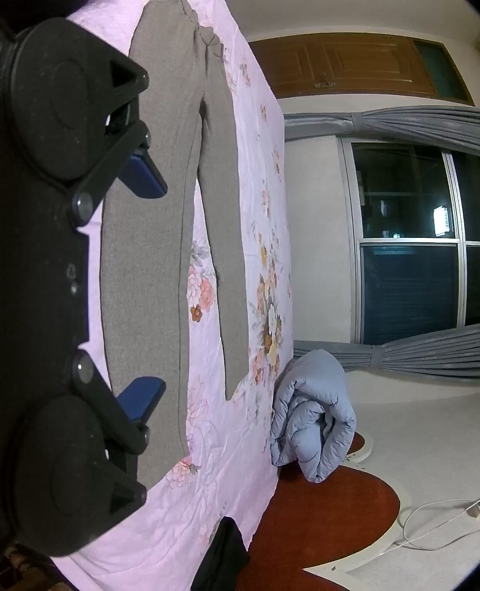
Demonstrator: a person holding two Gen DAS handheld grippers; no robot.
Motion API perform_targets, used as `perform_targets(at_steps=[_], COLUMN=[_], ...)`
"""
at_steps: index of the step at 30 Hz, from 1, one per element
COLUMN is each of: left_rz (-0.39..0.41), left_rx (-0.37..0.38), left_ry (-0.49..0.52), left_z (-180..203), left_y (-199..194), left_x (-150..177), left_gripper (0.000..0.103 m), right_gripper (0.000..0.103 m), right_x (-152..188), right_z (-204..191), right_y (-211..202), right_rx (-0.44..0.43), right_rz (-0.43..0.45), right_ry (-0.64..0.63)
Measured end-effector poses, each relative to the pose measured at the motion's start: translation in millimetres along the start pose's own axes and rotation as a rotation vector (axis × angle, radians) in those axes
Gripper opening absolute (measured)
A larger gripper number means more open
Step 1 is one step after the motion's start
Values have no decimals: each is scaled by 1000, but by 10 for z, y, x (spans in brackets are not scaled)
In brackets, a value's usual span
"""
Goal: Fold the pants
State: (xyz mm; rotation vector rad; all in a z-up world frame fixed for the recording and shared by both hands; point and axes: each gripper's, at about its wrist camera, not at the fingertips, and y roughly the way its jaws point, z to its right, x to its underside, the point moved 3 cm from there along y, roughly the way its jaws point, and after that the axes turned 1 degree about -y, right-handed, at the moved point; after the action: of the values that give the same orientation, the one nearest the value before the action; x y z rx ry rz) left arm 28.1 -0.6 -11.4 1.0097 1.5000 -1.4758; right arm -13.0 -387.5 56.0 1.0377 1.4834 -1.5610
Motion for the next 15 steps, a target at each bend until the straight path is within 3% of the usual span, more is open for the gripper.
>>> perform_targets(at_steps=[15], left_rz=[-4], left_rx=[13], left_ry=[-10], left_z=[20], left_y=[8], left_x=[22], left_gripper=[103], right_gripper=[97], right_x=[1], right_z=[0], right_y=[1], right_rx=[0], right_rz=[6], right_ry=[-2])
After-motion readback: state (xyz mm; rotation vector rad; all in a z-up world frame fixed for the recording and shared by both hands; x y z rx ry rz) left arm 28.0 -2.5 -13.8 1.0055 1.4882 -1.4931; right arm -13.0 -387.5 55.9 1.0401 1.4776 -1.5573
